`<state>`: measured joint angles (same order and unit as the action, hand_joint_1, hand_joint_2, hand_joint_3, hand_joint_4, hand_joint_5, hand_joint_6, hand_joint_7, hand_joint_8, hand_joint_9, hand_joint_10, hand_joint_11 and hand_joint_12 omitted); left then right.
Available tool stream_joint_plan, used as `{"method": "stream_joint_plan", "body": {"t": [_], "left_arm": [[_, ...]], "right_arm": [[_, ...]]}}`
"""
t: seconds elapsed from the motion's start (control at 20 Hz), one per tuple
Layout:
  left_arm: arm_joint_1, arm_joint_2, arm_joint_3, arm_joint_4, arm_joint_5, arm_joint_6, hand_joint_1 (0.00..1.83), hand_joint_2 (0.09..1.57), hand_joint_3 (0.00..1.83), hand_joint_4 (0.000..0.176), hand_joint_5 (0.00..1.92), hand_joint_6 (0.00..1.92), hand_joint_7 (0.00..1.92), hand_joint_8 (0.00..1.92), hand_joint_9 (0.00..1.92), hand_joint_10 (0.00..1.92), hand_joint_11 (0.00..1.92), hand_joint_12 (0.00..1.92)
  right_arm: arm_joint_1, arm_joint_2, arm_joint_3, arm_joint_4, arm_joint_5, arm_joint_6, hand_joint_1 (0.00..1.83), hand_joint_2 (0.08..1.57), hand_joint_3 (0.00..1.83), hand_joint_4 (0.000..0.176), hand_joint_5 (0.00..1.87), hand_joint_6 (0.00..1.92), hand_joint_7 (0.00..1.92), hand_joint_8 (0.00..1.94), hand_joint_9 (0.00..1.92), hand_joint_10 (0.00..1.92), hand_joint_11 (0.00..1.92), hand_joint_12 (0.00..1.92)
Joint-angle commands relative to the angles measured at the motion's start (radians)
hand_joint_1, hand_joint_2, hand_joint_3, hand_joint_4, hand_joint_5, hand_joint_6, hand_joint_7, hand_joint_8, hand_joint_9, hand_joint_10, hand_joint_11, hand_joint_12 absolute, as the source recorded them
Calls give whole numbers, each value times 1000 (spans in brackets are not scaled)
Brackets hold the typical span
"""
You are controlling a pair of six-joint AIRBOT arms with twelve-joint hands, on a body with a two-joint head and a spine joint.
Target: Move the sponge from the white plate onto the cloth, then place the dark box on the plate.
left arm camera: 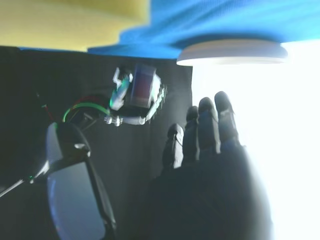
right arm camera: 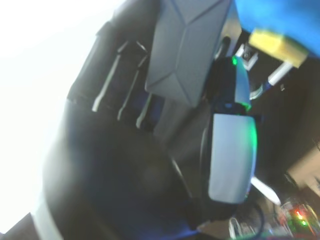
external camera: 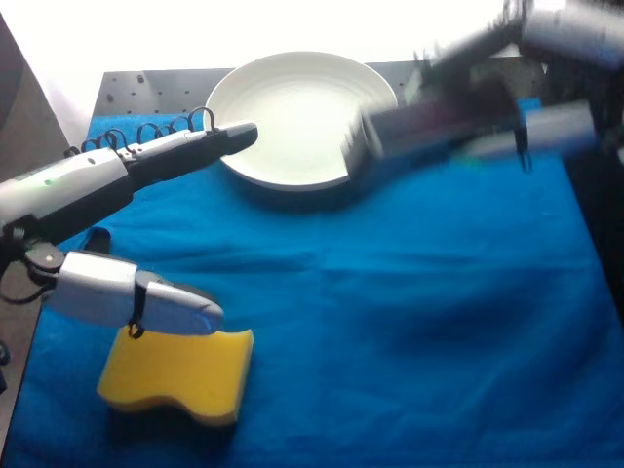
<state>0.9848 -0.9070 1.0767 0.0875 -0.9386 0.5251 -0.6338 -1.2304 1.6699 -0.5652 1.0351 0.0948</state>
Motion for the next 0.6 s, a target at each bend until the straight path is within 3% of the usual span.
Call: {"method": "stream_joint_plan", "body": {"t": [0.0, 0.05, 0.1, 0.15, 0.2, 0.25, 0.3, 0.35, 0.4, 0.45, 0.55], "left_arm": [[8, 3, -10, -55, -160, 13, 796, 759, 1, 132, 72, 10, 114, 13, 166, 5, 0, 634], [39, 3, -25, -114, -223, 37, 845, 763, 3, 120, 78, 6, 92, 3, 150, 0, 0, 727], [44, 3, -27, -123, -234, 39, 833, 762, 2, 118, 59, 4, 79, 1, 145, 0, 0, 692], [68, 3, -37, -161, -281, 48, 822, 773, 5, 121, 43, 4, 57, 5, 102, 12, 0, 528], [83, 3, -45, -185, -314, 57, 842, 786, 6, 142, 49, 3, 61, 4, 74, 4, 0, 407], [101, 2, -56, -219, -365, 72, 879, 787, 3, 164, 35, 3, 75, 2, 95, 5, 0, 532], [110, 1, -63, -235, -395, 78, 875, 801, 6, 166, 19, 0, 78, 1, 93, 2, 0, 540], [116, -2, -67, -247, -424, 81, 836, 803, 5, 174, 30, 3, 85, 1, 98, 2, 0, 602], [117, -8, -68, -253, -453, 84, 802, 803, 4, 168, 35, 4, 81, 0, 95, 0, 0, 613], [117, -13, -71, -261, -470, 95, 749, 794, 0, 167, 59, 6, 87, 1, 124, 8, 0, 760], [117, -24, -76, -280, -521, 106, 716, 803, 2, 156, 54, 1, 82, 2, 134, 6, 0, 889]], "right_arm": [[31, 2, 17, 73, 97, 2, 1375, 1091, 0, 0, 936, 1164, 1044, 731, 1004, 1038, 876, 1157], [83, -19, 52, 74, 97, 2, 1371, 1105, 0, 0, 906, 1217, 1005, 742, 987, 1059, 921, 1164], [90, -25, 57, 74, 96, 2, 1370, 1110, 1, 0, 903, 1226, 988, 784, 970, 1054, 912, 1112], [126, -59, 86, 75, 94, 2, 1372, 1102, 0, 0, 925, 1180, 1001, 780, 982, 1034, 891, 1075], [148, -83, 105, 75, 88, 2, 1377, 1086, 0, 0, 945, 1129, 1048, 711, 1025, 983, 910, 1033], [171, -116, 135, 77, 73, 3, 1379, 1080, 2, 0, 951, 1108, 1051, 743, 1035, 944, 855, 959], [188, -149, 162, 79, 51, 3, 1383, 1072, 0, 0, 949, 1091, 1077, 715, 1070, 902, 877, 932], [198, -185, 188, 82, 23, 4, 1274, 1078, 0, 0, 971, 1089, 1158, 612, 1156, 641, 1022, 981], [201, -229, 218, 96, -20, 5, 1255, 1072, 3, 0, 979, 1097, 1192, 546, 1248, 471, 1109, 981], [201, -256, 237, 107, -52, 5, 1255, 1066, 0, 0, 981, 1064, 1236, 504, 1301, 414, 1120, 1002], [201, -298, 275, 103, -118, 5, 1274, 1049, 0, 0, 976, 966, 1306, 503, 1396, 526, 1197, 1136]]}}
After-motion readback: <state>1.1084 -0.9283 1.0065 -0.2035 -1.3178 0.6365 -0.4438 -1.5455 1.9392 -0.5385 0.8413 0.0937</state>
